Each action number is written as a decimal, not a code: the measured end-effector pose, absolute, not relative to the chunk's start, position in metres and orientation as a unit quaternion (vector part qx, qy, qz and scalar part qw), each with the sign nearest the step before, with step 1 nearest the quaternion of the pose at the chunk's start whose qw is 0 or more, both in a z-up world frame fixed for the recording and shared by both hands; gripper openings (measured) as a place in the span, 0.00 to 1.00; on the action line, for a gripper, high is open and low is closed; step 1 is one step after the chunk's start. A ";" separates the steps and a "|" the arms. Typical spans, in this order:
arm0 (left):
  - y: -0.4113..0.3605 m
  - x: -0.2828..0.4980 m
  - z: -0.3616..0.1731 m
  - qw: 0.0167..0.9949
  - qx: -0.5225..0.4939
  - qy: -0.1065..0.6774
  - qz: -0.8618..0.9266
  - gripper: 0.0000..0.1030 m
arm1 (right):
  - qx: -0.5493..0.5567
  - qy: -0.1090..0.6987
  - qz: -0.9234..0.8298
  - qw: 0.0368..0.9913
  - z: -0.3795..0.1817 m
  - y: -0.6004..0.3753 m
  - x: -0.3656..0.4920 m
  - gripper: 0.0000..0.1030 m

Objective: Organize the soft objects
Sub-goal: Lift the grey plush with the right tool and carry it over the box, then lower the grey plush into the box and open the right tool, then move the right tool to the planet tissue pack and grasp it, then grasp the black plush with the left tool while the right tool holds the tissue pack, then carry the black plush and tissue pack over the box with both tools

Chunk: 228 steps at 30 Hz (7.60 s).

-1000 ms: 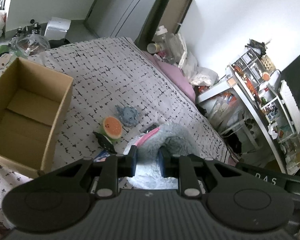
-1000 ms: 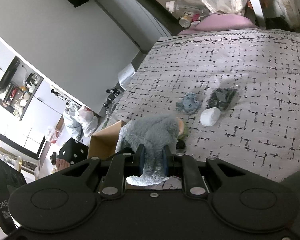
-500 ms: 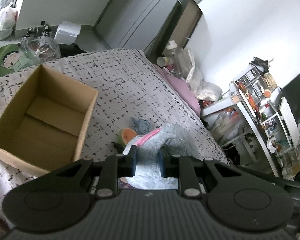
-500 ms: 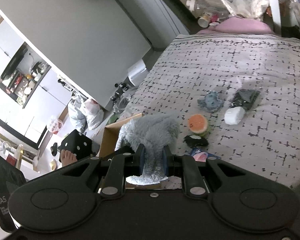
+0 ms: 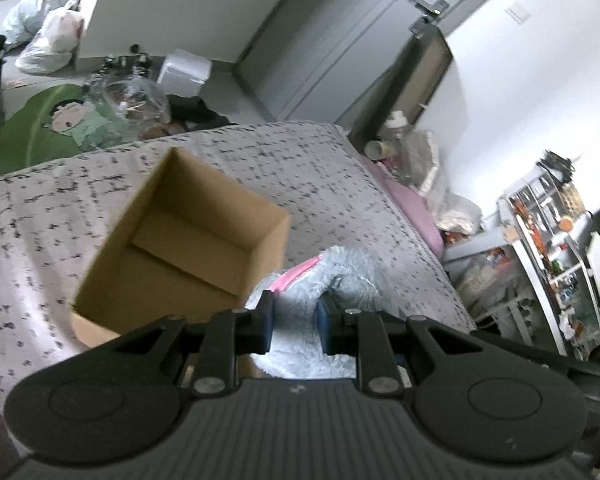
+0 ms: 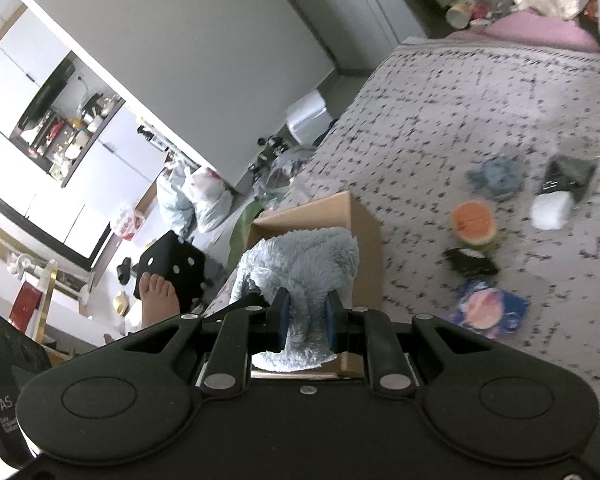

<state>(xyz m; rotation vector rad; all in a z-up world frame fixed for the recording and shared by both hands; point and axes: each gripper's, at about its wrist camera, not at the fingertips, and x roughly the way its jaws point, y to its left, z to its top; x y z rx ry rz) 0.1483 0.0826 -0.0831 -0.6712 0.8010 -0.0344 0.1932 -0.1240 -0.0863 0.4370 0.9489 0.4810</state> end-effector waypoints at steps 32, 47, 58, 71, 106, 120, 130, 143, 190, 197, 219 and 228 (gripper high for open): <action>0.149 0.170 -0.146 0.832 -0.305 0.455 0.088 0.21 | 0.173 0.534 0.227 0.796 -0.157 -0.038 0.225 0.24; 0.137 0.156 -0.111 0.845 -0.269 0.444 0.129 0.54 | 0.158 0.484 0.220 0.832 -0.113 -0.085 0.203 0.64; 0.106 0.143 -0.083 0.861 -0.240 0.430 0.126 0.76 | 0.167 0.451 0.190 0.856 -0.097 -0.149 0.188 0.94; 0.063 0.136 -0.067 0.870 -0.217 0.428 0.113 0.77 | 0.207 0.445 0.143 0.859 -0.104 -0.222 0.176 0.94; -0.027 0.171 -0.096 0.871 -0.185 0.453 0.051 0.70 | 0.021 0.462 0.228 0.857 -0.148 -0.230 0.212 0.93; -0.032 0.194 -0.117 0.860 -0.197 0.468 0.043 0.45 | -0.044 0.498 0.256 0.827 -0.183 -0.198 0.231 0.84; -0.031 0.209 -0.128 0.856 -0.197 0.476 0.049 0.45 | -0.060 0.517 0.249 0.817 -0.210 -0.187 0.243 0.83; -0.037 0.224 -0.139 0.851 -0.192 0.487 0.052 0.45 | -0.086 0.532 0.231 0.810 -0.229 -0.175 0.256 0.59; -0.083 0.283 -0.201 0.812 -0.277 0.513 0.018 0.29 | 0.119 0.535 0.148 0.823 -0.223 -0.244 0.271 0.56; -0.082 0.276 -0.191 0.818 -0.287 0.499 0.014 0.22 | 0.130 0.529 0.143 0.827 -0.218 -0.249 0.265 0.55; -0.055 0.239 -0.115 0.863 -0.261 0.432 0.023 0.22 | 0.134 0.451 0.173 0.865 -0.172 -0.239 0.246 0.55; -0.036 0.221 -0.089 0.876 -0.248 0.413 0.034 0.22 | 0.145 0.417 0.187 0.878 -0.149 -0.234 0.240 0.55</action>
